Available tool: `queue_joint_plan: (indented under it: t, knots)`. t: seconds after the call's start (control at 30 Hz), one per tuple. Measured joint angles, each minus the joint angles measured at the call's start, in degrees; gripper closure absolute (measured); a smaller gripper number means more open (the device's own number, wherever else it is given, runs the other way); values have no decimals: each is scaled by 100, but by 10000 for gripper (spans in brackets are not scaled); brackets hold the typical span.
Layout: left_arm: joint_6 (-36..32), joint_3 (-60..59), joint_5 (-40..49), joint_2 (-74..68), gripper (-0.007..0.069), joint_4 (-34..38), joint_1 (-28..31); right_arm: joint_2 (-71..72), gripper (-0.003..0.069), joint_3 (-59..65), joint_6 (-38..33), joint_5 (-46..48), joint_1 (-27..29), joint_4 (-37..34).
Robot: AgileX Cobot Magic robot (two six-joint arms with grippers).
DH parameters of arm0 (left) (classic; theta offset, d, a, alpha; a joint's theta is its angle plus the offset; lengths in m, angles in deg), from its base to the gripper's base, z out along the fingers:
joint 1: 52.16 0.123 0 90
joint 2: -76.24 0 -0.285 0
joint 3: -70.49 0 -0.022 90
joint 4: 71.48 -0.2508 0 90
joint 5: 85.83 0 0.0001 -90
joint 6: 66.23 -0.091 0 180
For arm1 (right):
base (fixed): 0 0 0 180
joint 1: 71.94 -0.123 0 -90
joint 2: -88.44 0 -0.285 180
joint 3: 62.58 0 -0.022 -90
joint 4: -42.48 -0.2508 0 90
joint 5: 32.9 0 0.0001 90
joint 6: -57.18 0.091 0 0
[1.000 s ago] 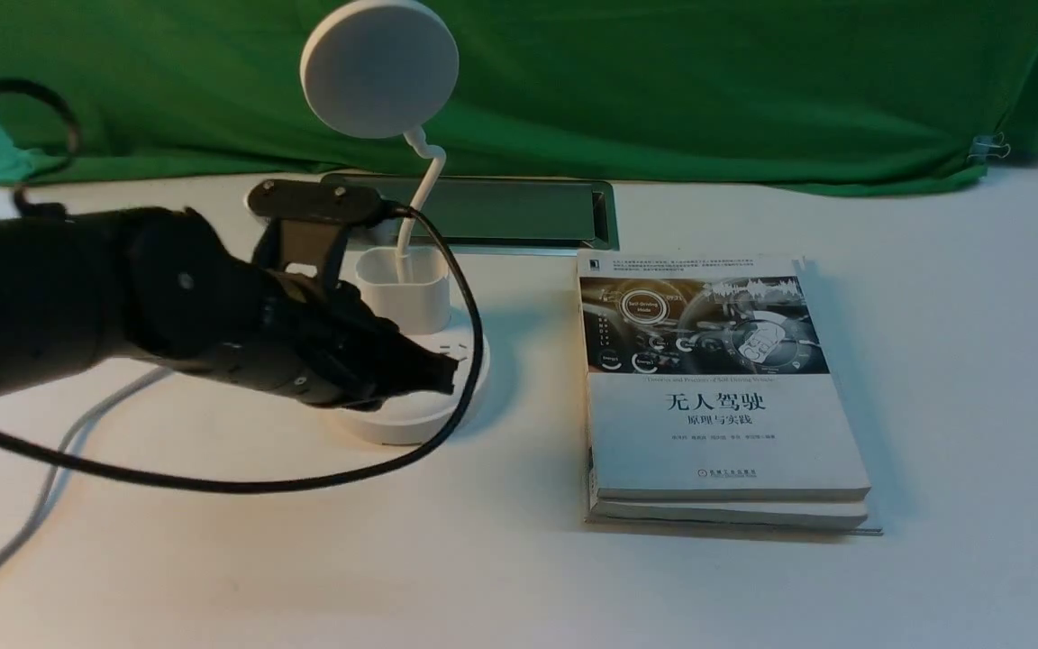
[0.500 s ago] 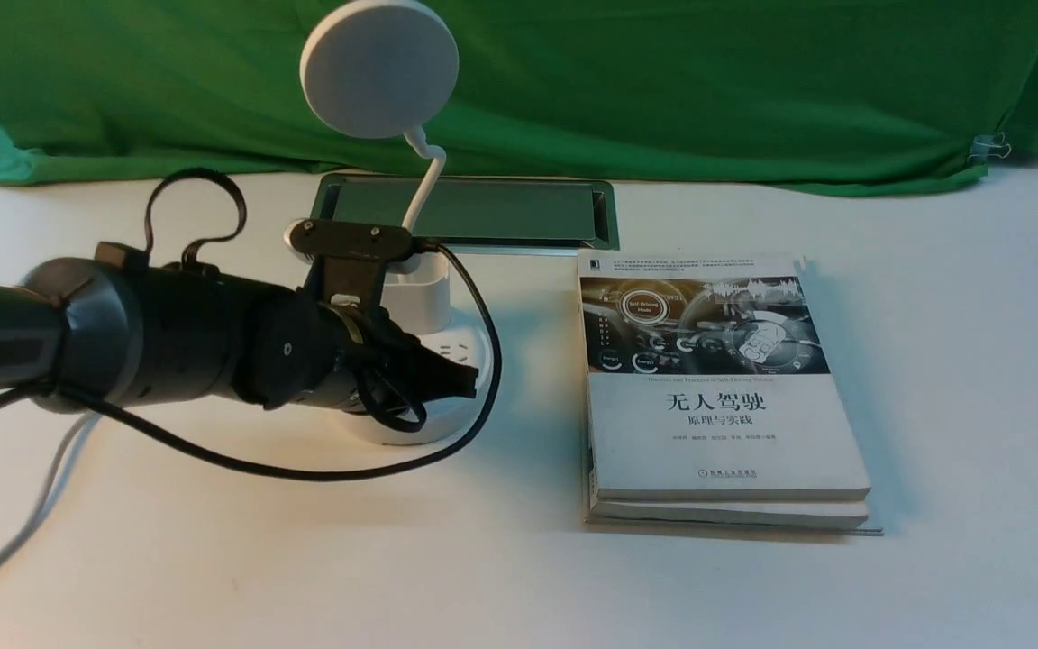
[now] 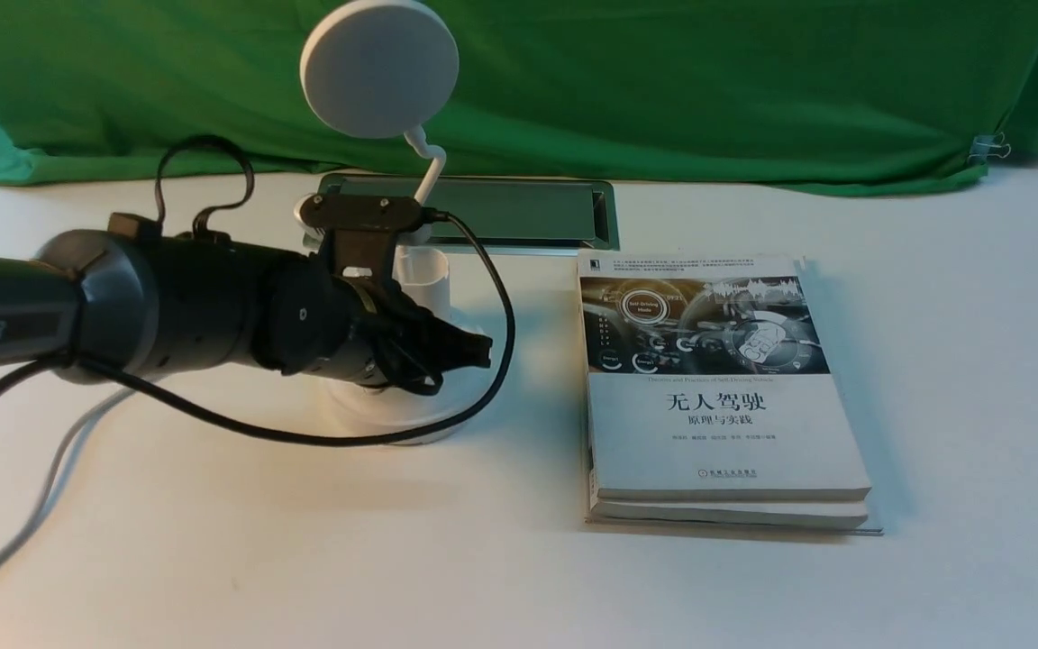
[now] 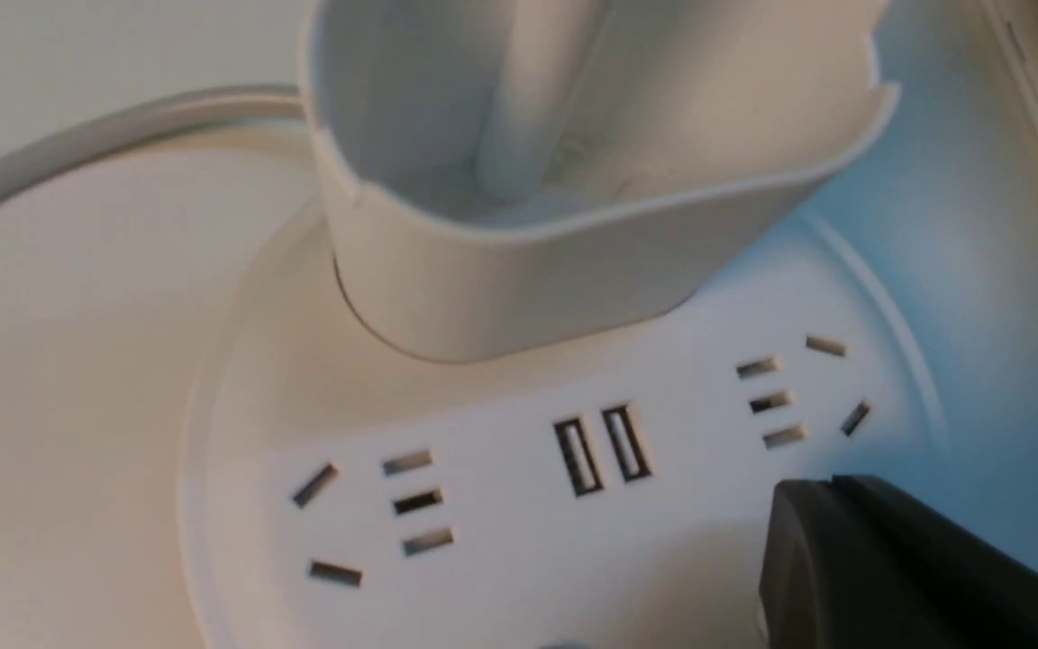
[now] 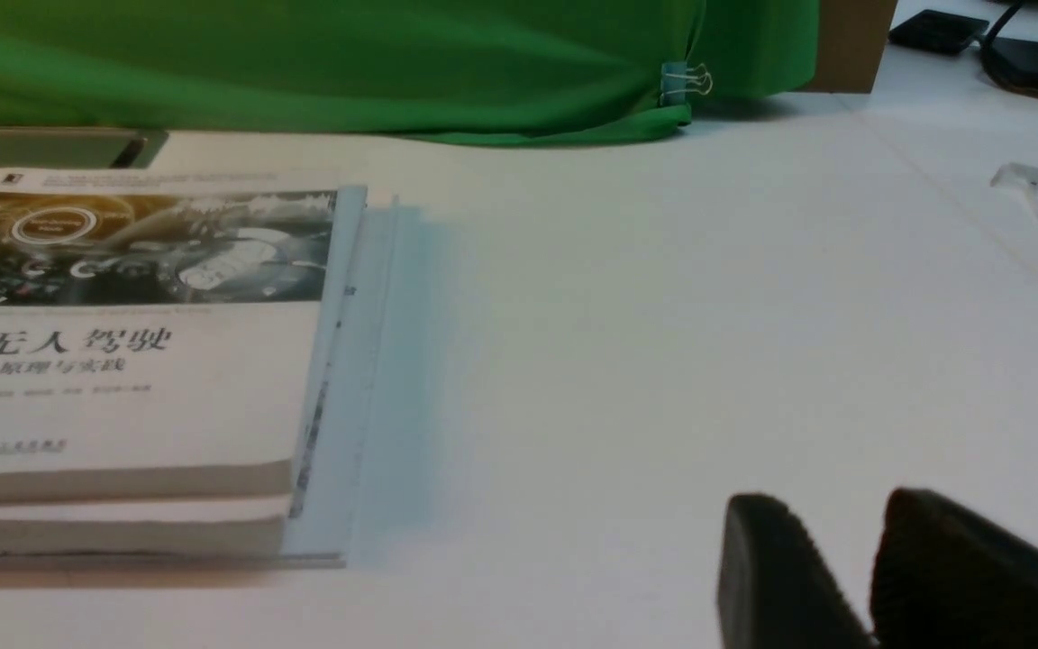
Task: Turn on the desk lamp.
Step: Use the left arm to press the button switch on the lamp holder
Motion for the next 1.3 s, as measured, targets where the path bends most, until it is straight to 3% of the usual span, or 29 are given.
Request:
queue_joint_plan:
  t: [0.67,0.93,1.3]
  knots:
    - [0,181,-329,-400,603,40,-5,0,418,0,0,7,0,0]
    - [0,68,499,-19,603,-97,-5,0,418,0,0,7,0,0]
    - [0,68,528,15,603,-97,-5,0,418,0,0,0,0,0]
